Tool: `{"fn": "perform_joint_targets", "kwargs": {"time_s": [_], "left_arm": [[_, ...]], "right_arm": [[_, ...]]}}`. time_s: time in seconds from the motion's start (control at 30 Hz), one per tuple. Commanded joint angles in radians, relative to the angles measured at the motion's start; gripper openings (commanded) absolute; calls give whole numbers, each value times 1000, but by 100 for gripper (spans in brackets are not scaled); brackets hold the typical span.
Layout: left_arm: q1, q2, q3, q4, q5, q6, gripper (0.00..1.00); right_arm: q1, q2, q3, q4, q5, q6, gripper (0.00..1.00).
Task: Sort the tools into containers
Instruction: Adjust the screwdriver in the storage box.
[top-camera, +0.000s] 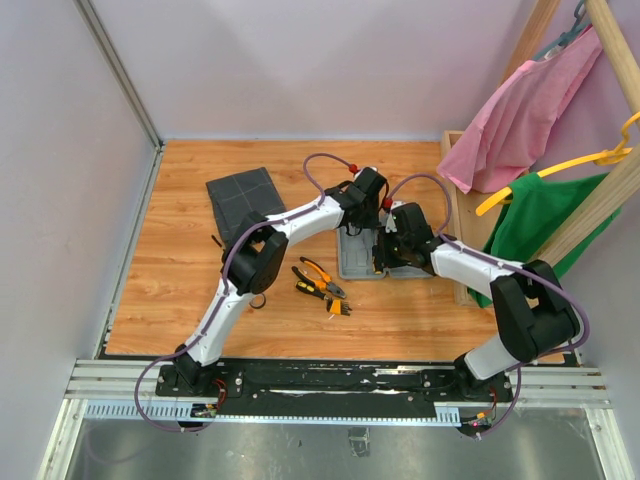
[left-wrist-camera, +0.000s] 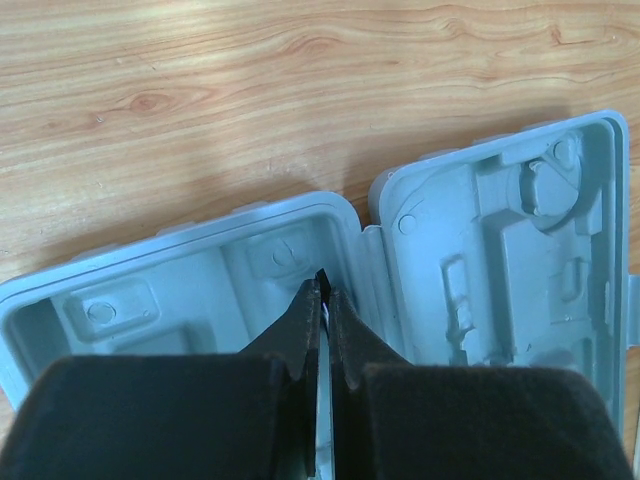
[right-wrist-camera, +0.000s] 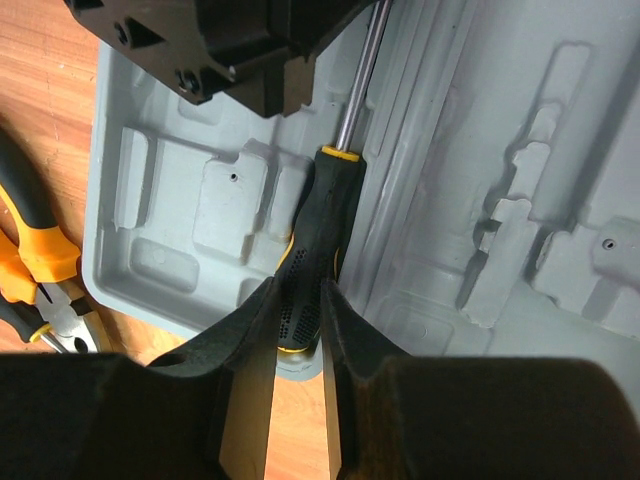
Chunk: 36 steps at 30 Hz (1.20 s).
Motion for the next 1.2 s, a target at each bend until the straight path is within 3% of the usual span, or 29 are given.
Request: {"fn": "perform_joint_targets", "kwargs": {"time_s": [0.0, 0.2, 0.43, 0.63, 0.9, 1.17], "left_arm": [[1, 154, -114, -273, -57, 109, 0], [-27, 124, -225, -257, -44, 100, 1], [-51, 6, -466, -151, -36, 67, 1], [-107, -97, -636, -92, -32, 23, 1], [-177, -150, -729, -82, -31, -19, 1], [-200, -158, -790, -84, -40, -27, 0]], "right_arm": [[-1, 15, -76, -154, -11, 22, 22], [10, 3, -99, -170, -17, 35, 22], [50, -40, -145, -189, -3, 69, 21], [150, -120, -182, -249, 46, 119, 21], [329, -211, -266, -301, 139, 262, 21], [344, -335, -346, -347, 230, 343, 23]]}}
